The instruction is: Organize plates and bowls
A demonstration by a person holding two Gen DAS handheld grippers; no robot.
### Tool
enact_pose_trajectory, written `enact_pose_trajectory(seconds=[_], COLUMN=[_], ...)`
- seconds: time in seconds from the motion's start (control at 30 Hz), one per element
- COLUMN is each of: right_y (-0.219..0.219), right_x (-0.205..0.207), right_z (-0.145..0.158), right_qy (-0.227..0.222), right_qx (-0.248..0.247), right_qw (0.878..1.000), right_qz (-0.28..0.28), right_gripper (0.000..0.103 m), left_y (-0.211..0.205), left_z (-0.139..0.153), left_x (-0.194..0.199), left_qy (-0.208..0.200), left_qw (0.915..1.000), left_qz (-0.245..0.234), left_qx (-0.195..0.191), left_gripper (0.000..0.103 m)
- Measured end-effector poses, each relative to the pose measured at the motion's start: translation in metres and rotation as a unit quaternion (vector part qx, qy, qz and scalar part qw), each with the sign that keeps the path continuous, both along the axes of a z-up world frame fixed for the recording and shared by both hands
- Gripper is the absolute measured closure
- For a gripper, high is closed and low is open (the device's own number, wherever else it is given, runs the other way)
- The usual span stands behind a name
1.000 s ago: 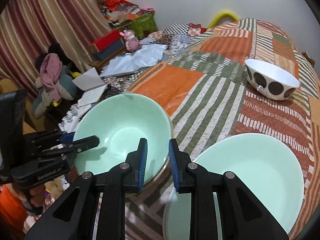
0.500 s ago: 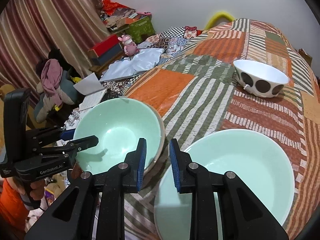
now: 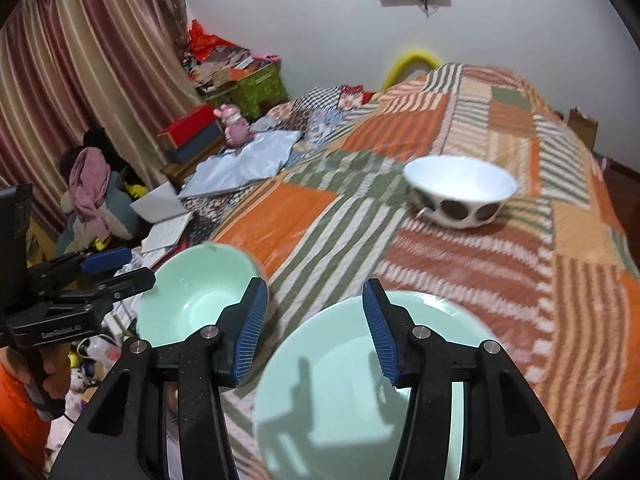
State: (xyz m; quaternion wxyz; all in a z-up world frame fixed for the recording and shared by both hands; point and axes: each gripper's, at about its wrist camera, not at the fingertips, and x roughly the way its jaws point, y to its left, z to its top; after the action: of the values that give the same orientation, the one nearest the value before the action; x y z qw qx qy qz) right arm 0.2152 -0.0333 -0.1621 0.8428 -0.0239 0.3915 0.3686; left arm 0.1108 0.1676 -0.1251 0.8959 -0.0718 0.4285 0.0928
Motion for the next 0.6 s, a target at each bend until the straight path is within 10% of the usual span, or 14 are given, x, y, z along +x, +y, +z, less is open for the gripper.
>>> enact_pose_trajectory(seconds=[0.6], right_y=[-0.057], right_x=[0.060], right_z=[0.019], right_qy=[-0.030], right_qx=[-0.013], right_qw=[0.997], right_qz=[-0.074], right_gripper=[0.057], left_y=[-0.056], left_z=[0.032], left_x=[0.091], left_qy=[-0.056], left_qw=[0.9971], left_qz=[-0.047], left_qx=[-0.020], left_gripper=[0.028])
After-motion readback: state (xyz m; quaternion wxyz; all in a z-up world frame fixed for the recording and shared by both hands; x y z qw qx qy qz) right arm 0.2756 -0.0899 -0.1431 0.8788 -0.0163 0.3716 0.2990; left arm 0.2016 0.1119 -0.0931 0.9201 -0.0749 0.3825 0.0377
